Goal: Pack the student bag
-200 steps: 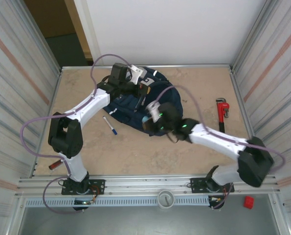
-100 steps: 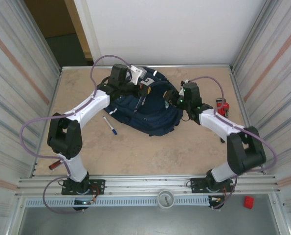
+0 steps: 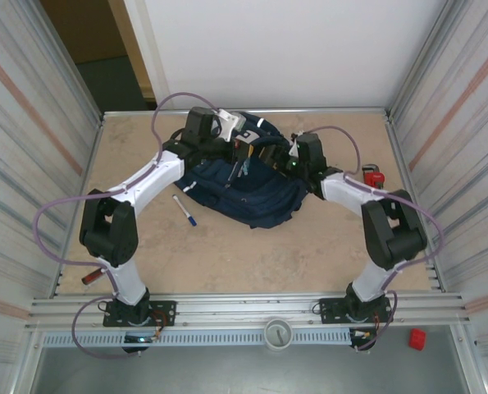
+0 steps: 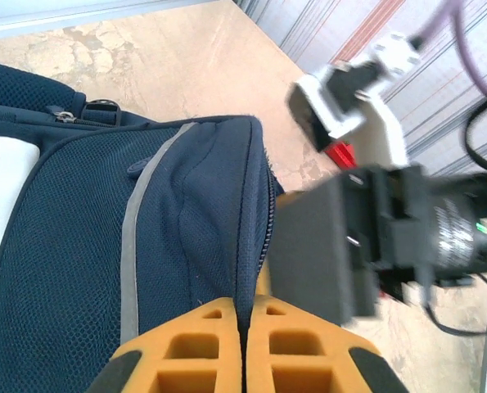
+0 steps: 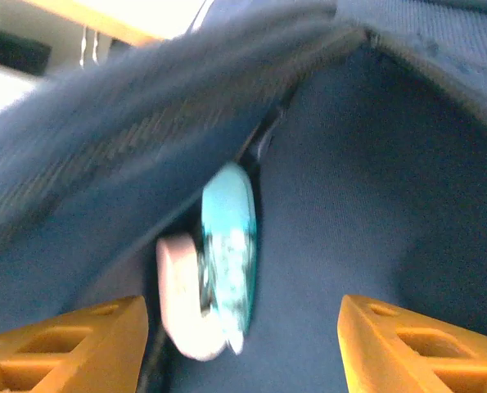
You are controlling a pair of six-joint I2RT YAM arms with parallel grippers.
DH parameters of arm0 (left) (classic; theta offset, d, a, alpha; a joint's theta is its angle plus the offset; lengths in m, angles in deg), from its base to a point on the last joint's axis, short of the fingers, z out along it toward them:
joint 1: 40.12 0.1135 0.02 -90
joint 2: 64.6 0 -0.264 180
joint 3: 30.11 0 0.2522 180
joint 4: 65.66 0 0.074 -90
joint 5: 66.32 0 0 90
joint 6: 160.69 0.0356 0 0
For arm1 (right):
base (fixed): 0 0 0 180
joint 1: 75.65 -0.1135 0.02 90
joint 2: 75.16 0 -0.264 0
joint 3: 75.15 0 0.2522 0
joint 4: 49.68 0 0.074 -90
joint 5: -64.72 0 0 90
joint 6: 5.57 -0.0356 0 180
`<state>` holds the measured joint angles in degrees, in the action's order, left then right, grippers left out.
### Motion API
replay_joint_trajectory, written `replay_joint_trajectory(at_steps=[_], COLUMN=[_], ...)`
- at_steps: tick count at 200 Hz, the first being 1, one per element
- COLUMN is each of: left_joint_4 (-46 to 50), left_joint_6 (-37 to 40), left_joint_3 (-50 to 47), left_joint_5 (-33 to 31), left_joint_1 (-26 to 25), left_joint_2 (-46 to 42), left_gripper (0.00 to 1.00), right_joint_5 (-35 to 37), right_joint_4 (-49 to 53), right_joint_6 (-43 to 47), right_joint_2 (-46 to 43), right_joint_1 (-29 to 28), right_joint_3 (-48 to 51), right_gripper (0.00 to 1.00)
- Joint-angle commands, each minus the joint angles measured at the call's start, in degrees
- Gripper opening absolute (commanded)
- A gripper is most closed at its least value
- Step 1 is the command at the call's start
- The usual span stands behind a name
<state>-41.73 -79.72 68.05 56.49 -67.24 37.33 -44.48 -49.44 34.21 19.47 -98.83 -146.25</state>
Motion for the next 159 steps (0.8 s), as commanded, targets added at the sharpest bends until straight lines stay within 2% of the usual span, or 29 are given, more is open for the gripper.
replay_joint_trajectory(at_steps=[1,30,62,90,120,159], left_joint_4=[-2.5,-2.8,-2.3,-1.5,0.7,2.4], left_joint_6=[0.8,0.8,1.0,1.2,2.4,3.2], left_joint_3=[1.5,1.7,1.8,1.7,2.1,3.2], left_joint_5=[1.0,1.0,1.0,0.6,-0.9,-1.4], left_joint_1=[-0.1,-0.1,-0.1,-0.1,-0.2,-0.7], left_joint_2=[-3.1,-2.5,-1.8,-2.2,-2.1,-1.2], left_gripper=[0.0,0.0,0.0,0.0,0.0,0.0], right_joint_5=[2.5,17.7,25.7,31.7,34.1,35.0], right_joint_4=[2.8,10.3,9.2,10.0,12.5,11.2], right_joint_6=[11.7,27.7,35.7,40.4,44.2,44.2], right_joint_2=[-9.9,-18.4,-16.2,-6.4,7.6,20.6], right_joint_1=[-4.4,-18.7,-30.8,-38.0,-43.0,-44.3], right_joint_3=[4.4,8.9,10.4,4.4,-5.9,-15.3], right_gripper=[0.63,0.68,0.69,0.7,0.71,0.73])
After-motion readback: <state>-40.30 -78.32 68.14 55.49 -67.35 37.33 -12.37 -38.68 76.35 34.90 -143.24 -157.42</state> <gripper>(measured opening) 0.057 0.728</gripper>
